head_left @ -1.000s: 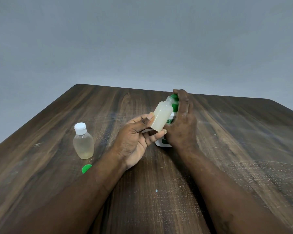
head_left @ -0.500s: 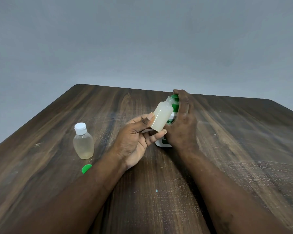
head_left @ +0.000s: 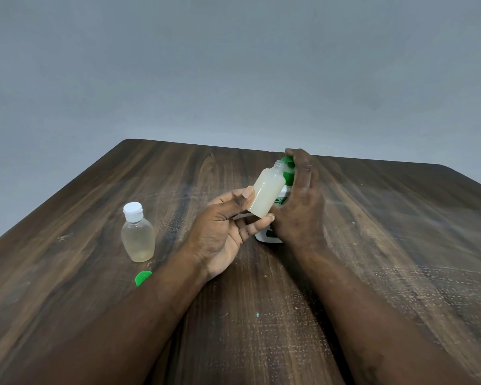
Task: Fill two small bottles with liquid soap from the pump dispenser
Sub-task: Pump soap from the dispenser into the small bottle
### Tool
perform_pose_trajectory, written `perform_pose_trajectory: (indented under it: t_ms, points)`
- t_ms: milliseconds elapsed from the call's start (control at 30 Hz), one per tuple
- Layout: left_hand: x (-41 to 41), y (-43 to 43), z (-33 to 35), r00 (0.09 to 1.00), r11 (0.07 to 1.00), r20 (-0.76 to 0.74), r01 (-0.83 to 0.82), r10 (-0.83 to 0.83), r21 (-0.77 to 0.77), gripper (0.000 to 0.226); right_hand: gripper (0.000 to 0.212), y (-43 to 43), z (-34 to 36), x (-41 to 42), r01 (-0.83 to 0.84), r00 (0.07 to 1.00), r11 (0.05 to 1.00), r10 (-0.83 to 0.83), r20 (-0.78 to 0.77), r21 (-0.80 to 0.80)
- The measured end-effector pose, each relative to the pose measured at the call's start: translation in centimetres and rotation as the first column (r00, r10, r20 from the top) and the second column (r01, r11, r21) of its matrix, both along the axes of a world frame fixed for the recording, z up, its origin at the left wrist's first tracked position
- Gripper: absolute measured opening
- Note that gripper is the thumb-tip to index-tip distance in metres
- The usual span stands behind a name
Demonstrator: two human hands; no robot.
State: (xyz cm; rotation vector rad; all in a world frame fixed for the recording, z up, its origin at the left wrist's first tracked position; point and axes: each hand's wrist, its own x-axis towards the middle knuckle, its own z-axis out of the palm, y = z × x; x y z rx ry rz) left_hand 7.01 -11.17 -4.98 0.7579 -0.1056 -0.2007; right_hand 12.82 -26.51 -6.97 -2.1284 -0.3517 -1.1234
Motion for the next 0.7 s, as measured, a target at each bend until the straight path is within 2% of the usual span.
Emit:
perform_pose_trajectory:
  t_ms: [300,567,700]
  points:
    - [0.2,0.0,-0.2,1.0,1.0,-0.001,-0.006,0.006,-0.014,0.031,0.098,-0.1,0.0,0.2,-0.024,1.0,1.0,0.024,-0.016,-0.007]
    - [0.1,0.2,-0.5,1.0,1.0,0.0,-0.003,0.003,-0.025,0.038,0.111,-0.4,0.4,-0.1,0.007,1.0,0.995,-0.007,-0.003,-0.098]
    - [0.1,0.5,-0.6,1.0,0.999,0.013,-0.022,0.023,-0.026,0.044,0.11,-0.6,1.0,-0.5,-0.015,1.0,0.988,0.014,-0.013,-0.156]
